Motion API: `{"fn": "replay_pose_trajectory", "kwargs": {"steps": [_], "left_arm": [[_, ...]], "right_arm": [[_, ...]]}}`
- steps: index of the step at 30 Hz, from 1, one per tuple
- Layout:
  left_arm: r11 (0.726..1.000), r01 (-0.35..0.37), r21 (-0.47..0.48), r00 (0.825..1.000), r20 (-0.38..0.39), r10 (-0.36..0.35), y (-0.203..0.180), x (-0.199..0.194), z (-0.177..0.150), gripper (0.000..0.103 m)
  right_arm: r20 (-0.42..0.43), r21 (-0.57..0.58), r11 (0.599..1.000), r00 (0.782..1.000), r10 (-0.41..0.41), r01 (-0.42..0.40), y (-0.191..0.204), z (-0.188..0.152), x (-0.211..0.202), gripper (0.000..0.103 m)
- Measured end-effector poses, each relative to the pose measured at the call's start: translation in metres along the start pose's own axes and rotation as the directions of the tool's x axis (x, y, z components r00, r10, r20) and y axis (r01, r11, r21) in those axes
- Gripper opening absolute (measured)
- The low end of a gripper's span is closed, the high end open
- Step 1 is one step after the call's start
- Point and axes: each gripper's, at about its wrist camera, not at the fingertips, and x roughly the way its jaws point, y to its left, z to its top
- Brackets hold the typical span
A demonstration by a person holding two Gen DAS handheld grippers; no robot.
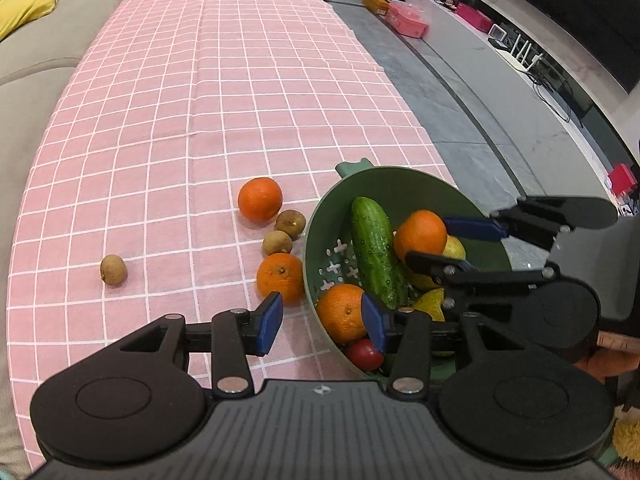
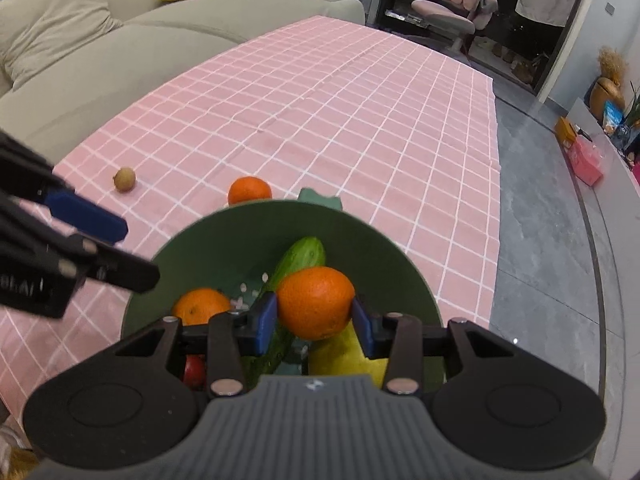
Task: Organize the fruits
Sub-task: 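Open the left tool to drop the tomato while the right tool releases the orange in the colander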
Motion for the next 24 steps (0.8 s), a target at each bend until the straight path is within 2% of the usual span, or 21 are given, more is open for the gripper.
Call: {"fn": "replay_pose_trajectory", "kwargs": {"steps": [5, 12, 15, 18, 21, 24], "left_arm": [[1.0, -0.002, -0.001, 1.0, -0.002, 0.002, -0.001, -0.001, -0.001, 0.054], [1.0, -0.012, 0.002, 1.0, -0.002, 0.012, -0.002, -0.006, -0.002, 0.054], [1.0, -0.015, 0.005, 1.0, 0.005, 0.015, -0.002, -0.009, -0.004, 0.054], [1.0, -0.015, 0.007, 1.0, 0.019, 0.015, -0.002, -0.016, -0.005, 0.054], [1.0, -0.007, 0.01, 0.999, 0.046, 0.006, -0.001, -0.024, -0.007, 0.054], [1.0, -0.007, 0.02, 0.996, 0.084, 0.005, -0.001, -0.035, -0.01, 0.054]], "right_arm": [[-0.036, 0.038, 0.999, 0.999, 0.017, -0.016, -0.006, -0.01, 0.002, 0.039], [-0.044, 0.028, 1.0, 0.999, 0.007, -0.006, -0.002, -0.01, 0.0, 0.04], [-0.026, 0.032, 0.999, 1.0, 0.002, -0.001, -0.002, -0.008, -0.005, 0.051], [-0.001, 0.034, 0.999, 1.0, -0.009, 0.009, 0.0, -0.005, -0.015, 0.055], [0.035, 0.05, 0.998, 0.999, -0.026, 0.024, 0.002, -0.002, -0.028, 0.065], [0.068, 0.073, 0.997, 0.997, -0.034, 0.029, 0.006, 0.0, -0.041, 0.066]]}}
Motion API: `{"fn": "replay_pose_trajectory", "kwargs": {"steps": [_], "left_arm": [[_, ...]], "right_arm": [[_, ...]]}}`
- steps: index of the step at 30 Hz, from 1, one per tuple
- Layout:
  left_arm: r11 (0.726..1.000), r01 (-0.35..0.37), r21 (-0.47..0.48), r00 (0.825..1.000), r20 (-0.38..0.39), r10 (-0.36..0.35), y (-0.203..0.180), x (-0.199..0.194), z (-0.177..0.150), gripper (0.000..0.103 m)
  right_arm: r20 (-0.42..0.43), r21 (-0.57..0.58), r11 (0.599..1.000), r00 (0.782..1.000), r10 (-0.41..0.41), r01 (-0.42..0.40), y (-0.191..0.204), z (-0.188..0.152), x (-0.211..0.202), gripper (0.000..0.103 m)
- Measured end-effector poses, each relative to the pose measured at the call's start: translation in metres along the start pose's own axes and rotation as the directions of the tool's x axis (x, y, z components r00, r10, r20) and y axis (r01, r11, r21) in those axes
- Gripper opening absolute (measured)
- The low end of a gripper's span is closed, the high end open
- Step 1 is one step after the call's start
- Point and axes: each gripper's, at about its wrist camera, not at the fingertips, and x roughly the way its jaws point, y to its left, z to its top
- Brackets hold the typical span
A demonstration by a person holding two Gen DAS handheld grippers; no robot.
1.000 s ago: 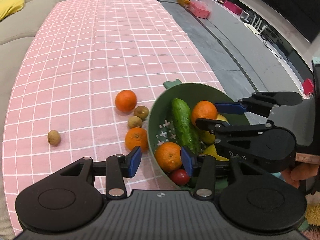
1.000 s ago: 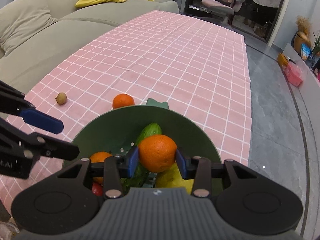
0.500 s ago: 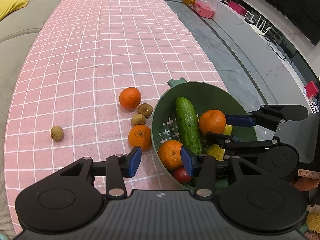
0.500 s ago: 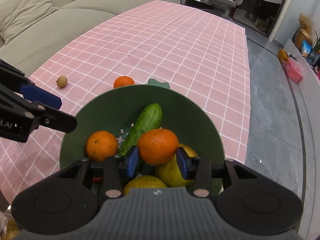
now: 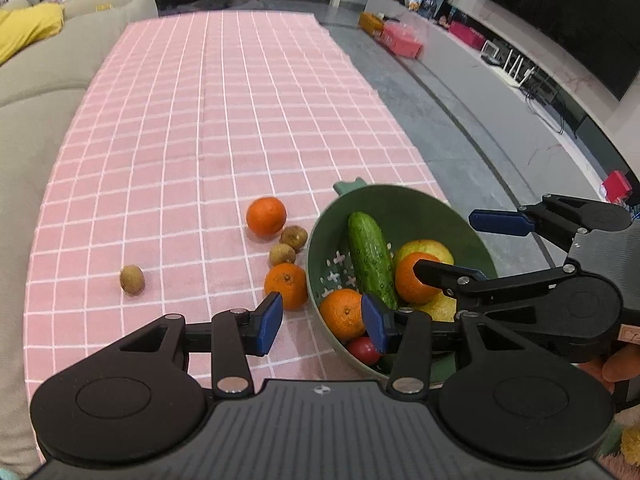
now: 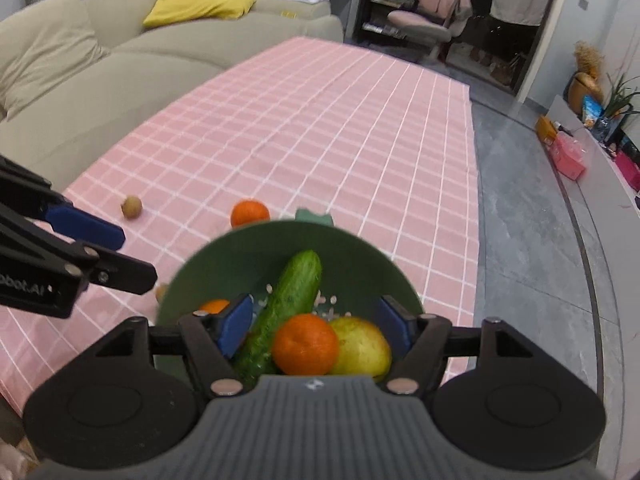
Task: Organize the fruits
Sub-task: 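Open the left tool to drop the tomato while the right tool releases the orange in the colander, then move both open tools back out of the colander to the loose oranges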
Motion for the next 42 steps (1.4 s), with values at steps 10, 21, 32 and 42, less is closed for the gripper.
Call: {"fn": "replay_pose_trajectory", "kwargs": {"steps": [10, 21, 32, 42], "left_arm": [[0.999, -0.007, -0.033, 0.996, 0.09, 0.01, 0.017, -0.029, -0.009, 0.057], [0.981, -0.011, -0.193, 0.999, 0.04, 0.019, 0.059, -0.021, -0.015, 0.057], [0.951, 0.042, -0.306, 0.998, 0.064, -0.024, 0.094, -0.013, -0.016, 0.057], [0.966, 0.07, -0.247, 0.996, 0.062, -0.056, 0.09, 0.015, -0.018, 0.056]], "right_arm": [[0.066, 0.031, 0.998, 0.997, 0.049, -0.052, 0.023, 0.011, -0.03, 0.075], [-0.023, -0.142, 0.98, 0.991, 0.135, -0.137, 0.058, 0.034, -0.02, 0.075], [-0.124, -0.296, 0.939, 0.982, 0.144, -0.175, 0.07, 0.06, 0.015, 0.068], [-0.193, -0.3, 0.926, 0.965, 0.176, -0.229, 0.061, 0.085, 0.044, 0.049]]}}
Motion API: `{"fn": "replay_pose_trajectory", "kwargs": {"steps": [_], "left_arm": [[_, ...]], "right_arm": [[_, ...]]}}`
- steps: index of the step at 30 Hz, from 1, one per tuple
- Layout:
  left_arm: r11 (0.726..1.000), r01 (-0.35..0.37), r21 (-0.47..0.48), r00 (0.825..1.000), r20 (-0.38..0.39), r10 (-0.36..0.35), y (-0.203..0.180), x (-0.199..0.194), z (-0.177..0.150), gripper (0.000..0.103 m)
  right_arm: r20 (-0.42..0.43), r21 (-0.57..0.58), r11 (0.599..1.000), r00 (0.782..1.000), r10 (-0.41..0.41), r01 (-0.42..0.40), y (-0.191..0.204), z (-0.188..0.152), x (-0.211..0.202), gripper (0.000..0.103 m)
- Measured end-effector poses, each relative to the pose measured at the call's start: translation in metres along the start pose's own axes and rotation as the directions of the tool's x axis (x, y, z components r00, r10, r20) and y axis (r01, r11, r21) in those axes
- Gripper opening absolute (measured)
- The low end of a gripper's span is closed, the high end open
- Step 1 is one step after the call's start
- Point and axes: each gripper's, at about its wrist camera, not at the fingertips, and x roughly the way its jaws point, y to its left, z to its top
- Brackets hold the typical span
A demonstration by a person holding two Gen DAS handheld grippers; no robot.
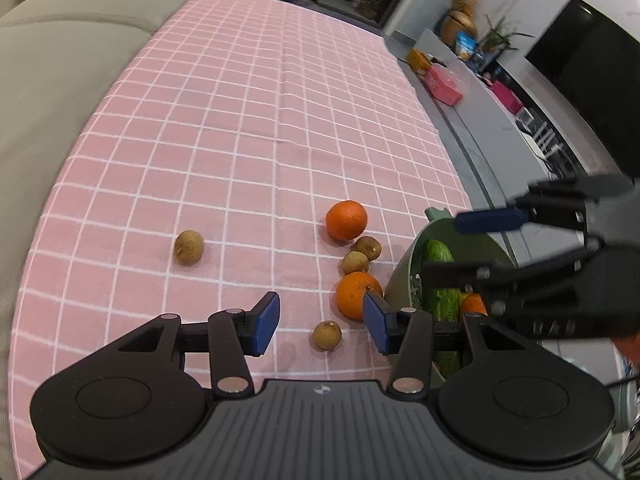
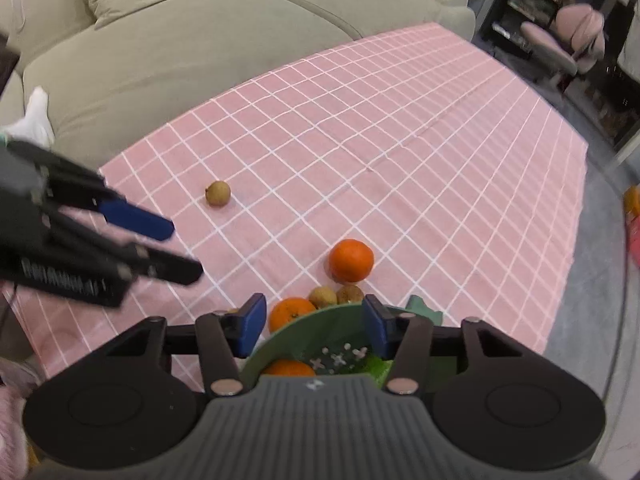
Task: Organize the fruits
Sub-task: 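Move both open tools back out of the colander to the loose oranges, then grasp an orange with the left tool while the right tool grasps another orange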
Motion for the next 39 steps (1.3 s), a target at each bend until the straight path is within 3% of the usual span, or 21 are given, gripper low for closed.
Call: {"fn": "replay_pose_trajectory", "kwargs": {"steps": [4, 6, 10, 14, 18, 22, 25, 31, 33, 39], "left_arm": [[0.998, 0.052, 0.046, 0.998, 0.021, -0.053, -0.001, 0.012, -0.004, 0.056], [0.992, 0.049, 0.116, 0.998, 0.02, -0.051, -0.006, 0.019, -0.006, 0.056], [0.959, 0.011, 0.285, 1.0, 0.006, -0.013, -0.017, 0.031, -0.013, 0.056], [0.932, 0.077, 0.354, 0.997, -0.007, -0.079, -0.019, 0.038, -0.012, 0.056], [0.864, 0.104, 0.492, 0.994, -0.034, -0.1, -0.033, 0.044, -0.011, 0.06], [0.83, 0.131, 0.542, 0.991, -0.1, -0.091, -0.035, 0.064, -0.009, 0.06], [0.757, 0.174, 0.63, 0.983, -0.162, -0.091, -0.044, 0.073, -0.01, 0.059], [0.629, 0.169, 0.759, 0.983, -0.177, -0.05, -0.056, 0.082, -0.013, 0.059], [0.605, 0.168, 0.778, 0.983, -0.179, -0.043, -0.06, 0.084, -0.016, 0.059], [0.569, 0.147, 0.809, 0.986, -0.164, -0.02, -0.069, 0.092, -0.025, 0.058]], "right_arm": [[-0.019, 0.054, 0.998, 0.999, 0.035, -0.034, -0.011, 0.008, 0.009, 0.048], [-0.026, 0.085, 0.995, 0.998, 0.056, -0.054, -0.017, 0.011, 0.013, 0.048], [-0.038, 0.147, 0.985, 0.995, 0.093, -0.086, -0.028, 0.014, 0.022, 0.048], [-0.053, 0.17, 0.98, 0.992, 0.111, -0.1, -0.038, 0.016, 0.032, 0.048], [-0.066, 0.195, 0.974, 0.989, 0.13, -0.115, -0.049, 0.018, 0.04, 0.048], [-0.062, 0.225, 0.965, 0.987, 0.151, -0.133, -0.059, 0.02, 0.045, 0.048], [-0.048, 0.234, 0.964, 0.989, 0.138, -0.123, -0.066, 0.02, 0.045, 0.048], [-0.044, 0.26, 0.955, 0.986, 0.158, -0.142, -0.076, 0.014, 0.05, 0.048], [-0.046, 0.267, 0.953, 0.986, 0.162, -0.144, -0.079, 0.014, 0.054, 0.048], [-0.045, 0.277, 0.947, 0.983, 0.181, -0.161, -0.082, 0.014, 0.062, 0.049]]}}
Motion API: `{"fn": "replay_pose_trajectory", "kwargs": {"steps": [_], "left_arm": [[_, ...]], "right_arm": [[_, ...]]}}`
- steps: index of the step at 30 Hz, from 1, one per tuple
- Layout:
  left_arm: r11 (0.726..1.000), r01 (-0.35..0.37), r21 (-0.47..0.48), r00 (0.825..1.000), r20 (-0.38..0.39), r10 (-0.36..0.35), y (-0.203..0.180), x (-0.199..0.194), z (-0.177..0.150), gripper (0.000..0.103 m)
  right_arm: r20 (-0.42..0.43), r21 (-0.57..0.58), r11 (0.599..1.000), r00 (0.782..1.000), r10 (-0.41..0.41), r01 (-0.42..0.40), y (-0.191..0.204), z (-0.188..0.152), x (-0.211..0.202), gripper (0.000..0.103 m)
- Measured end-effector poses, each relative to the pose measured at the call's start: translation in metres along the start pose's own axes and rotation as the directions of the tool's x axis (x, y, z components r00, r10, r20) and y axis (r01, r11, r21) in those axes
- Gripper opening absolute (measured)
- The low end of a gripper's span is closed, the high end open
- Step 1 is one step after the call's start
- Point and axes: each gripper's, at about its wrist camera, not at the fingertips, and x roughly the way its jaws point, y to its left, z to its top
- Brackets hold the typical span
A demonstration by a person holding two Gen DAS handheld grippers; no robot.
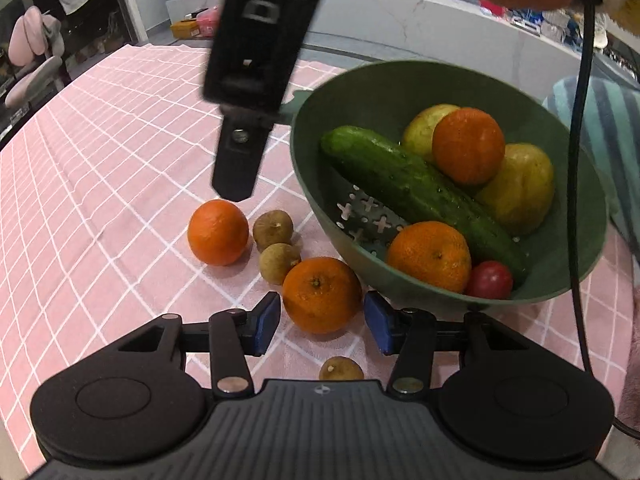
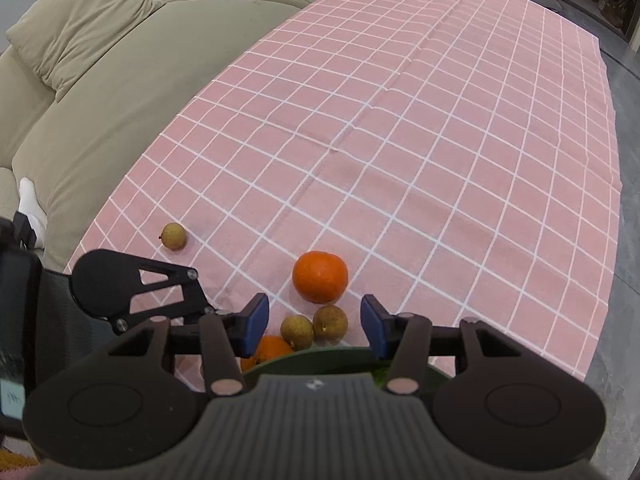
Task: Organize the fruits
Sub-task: 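Grasp an orange with the left tool while the right tool grasps another orange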
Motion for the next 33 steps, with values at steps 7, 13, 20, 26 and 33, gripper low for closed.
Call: {"fn": "replay_pose_trajectory", "kwargs": {"steps": [7, 13, 20, 26, 33], "left_arm": [[1.0, -0.001, -0.029, 1.0, -0.007, 0.001, -0.005, 0.01, -0.004, 0.051], [0.981, -0.01, -0.194, 1.0, -0.002, 0.009, 0.013, 0.002, -0.019, 0.05], [0.886, -0.051, -0.461, 0.998, 0.008, 0.062, 0.045, -0.019, -0.045, 0.05], [0.796, -0.047, -0.603, 0.997, 0.025, 0.078, 0.07, -0.033, -0.064, 0.05], [0.745, -0.055, -0.664, 0.995, 0.029, 0.099, 0.073, -0.045, -0.069, 0.05]], "right_arm": [[-0.011, 0.023, 0.999, 1.0, 0.025, -0.025, -0.006, 0.0, 0.011, 0.049], [-0.009, 0.02, 0.999, 1.0, 0.028, -0.027, -0.003, 0.005, 0.018, 0.049], [-0.017, -0.001, 1.0, 1.0, 0.013, -0.014, 0.006, 0.012, 0.031, 0.049], [-0.048, 0.02, 1.0, 0.999, -0.016, 0.017, 0.01, 0.017, 0.052, 0.049], [-0.038, 0.046, 0.995, 0.996, -0.081, 0.083, 0.007, 0.02, 0.062, 0.051]]}}
